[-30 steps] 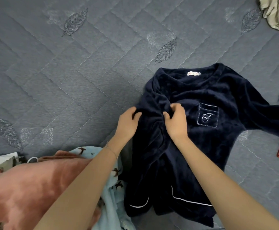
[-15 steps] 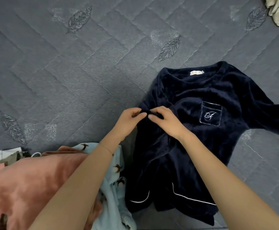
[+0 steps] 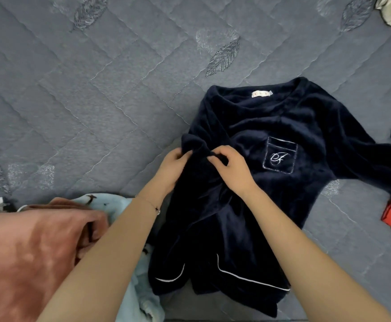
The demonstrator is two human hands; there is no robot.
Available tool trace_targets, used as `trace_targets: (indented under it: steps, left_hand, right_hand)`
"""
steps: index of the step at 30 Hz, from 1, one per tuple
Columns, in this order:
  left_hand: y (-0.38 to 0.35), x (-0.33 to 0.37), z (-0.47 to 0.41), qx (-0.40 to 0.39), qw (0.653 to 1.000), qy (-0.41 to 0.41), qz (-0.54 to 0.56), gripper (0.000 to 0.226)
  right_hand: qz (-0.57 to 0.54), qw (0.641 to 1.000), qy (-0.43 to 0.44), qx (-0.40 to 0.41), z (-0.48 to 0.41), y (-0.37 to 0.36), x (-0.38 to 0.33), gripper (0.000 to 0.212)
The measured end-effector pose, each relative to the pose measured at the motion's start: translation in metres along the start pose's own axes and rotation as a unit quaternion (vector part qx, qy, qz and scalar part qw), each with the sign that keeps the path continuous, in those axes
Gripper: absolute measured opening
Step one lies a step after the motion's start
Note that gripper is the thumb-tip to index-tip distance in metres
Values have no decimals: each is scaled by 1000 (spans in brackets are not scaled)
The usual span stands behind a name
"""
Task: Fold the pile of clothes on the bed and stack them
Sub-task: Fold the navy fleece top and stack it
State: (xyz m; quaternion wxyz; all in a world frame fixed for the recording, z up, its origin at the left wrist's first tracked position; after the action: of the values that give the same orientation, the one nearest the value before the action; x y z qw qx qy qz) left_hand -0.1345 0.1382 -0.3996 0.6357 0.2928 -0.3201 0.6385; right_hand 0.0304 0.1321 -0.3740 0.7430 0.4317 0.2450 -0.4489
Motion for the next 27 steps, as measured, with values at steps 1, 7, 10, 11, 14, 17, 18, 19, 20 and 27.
trace_targets:
  steps: [1,7,10,11,14,17,18,19,20,27]
  left_hand:
    - [-2,1,-1,24,999,-27,-9,21]
    - [7,16,1,55,932,-220,-285,18]
    - [14,31,9,58,892,-285,-346,12]
    - [16,37,13,47,880,-312,-354,9]
    - [16,56,20,-24,851,-359,-381,8]
    - [22,74,25,-46,866,-333,-370,8]
    - [27,80,27,-44,884,-313,-344,10]
    - [32,85,29,-43,907,-286,-307,13]
    - [38,88,31,-46,929,-255,-263,16]
    - [62,65,34,-253,943,-22,-215,25]
  right_hand:
    - [16,1000,-10,-10,-2,1,5,6]
    - [73,993,-77,-49,-15,2,12,4]
    - [81,995,-64,-12,-17,6,-8,23]
    - [65,998,-24,12,-15,7,-21,33]
    - [63,990,128,-16,-15,7,-63,55]
    - [93,979,119,-136,-22,-1,-89,49]
    - [91,978,103,-154,-24,-2,-93,39]
    - [88,979,97,-159,-25,-2,-97,29]
    - [91,978,102,-156,-26,-3,-99,19]
    - [38,992,119,-17,-26,0,-105,6]
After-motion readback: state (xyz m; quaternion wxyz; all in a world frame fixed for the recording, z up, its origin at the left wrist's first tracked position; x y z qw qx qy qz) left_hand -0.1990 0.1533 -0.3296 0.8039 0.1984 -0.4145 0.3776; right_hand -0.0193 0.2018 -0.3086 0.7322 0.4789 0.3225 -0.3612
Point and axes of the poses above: each hand's wrist, its own z-axis away from the middle knuckle, its own y-axis out of the back of the hand, x = y × z, the point moved 2 cm from there along -z, towards the middle knuckle, and after that the axes turned 12 degrees about -y, right-handed, at the moved point
